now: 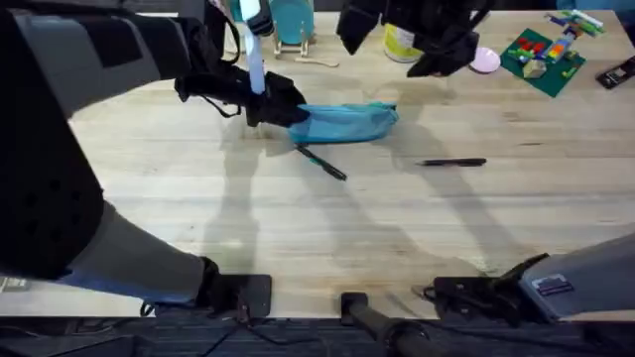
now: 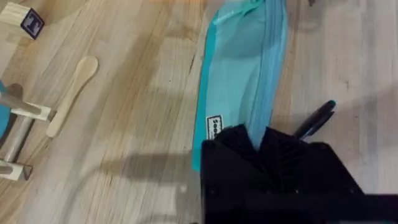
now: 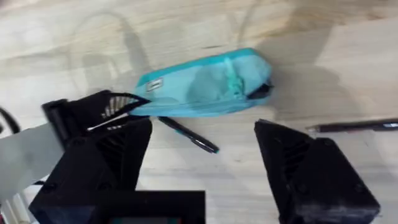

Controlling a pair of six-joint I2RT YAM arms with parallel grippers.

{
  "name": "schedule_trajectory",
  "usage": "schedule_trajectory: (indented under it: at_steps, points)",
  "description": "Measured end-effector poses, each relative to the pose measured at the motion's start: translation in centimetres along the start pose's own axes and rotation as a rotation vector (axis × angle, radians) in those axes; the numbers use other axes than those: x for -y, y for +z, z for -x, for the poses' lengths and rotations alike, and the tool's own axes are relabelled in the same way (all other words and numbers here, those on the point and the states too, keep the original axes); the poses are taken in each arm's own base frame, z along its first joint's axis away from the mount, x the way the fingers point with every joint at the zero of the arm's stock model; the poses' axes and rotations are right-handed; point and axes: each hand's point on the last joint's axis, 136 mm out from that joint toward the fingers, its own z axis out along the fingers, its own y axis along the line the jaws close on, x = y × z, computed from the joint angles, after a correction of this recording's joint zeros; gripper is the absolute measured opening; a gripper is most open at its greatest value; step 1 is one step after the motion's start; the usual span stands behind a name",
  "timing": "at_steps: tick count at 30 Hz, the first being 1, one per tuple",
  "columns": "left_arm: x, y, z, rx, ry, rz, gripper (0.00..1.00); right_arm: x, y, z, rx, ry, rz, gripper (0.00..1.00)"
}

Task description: Unzip the bag, pick up the pens from the table one at a time and place them inside, then zip the bag closed.

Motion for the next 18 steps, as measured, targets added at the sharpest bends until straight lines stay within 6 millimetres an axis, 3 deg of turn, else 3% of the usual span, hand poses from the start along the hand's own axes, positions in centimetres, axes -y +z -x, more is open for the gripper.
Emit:
schedule_trajectory:
  at_steps: [10,18]
  points:
    - [0.0,0.0,0.0,-0.001,0.000,0.000,0.042,3.6,0.0,2.2,0.007,0.083,-0.053,0.998]
    - [0.0,0.0,0.0,-0.001,0.000,0.000,0.042,4.4,3.9,1.6,-0.082,0.021,-0.122,0.997]
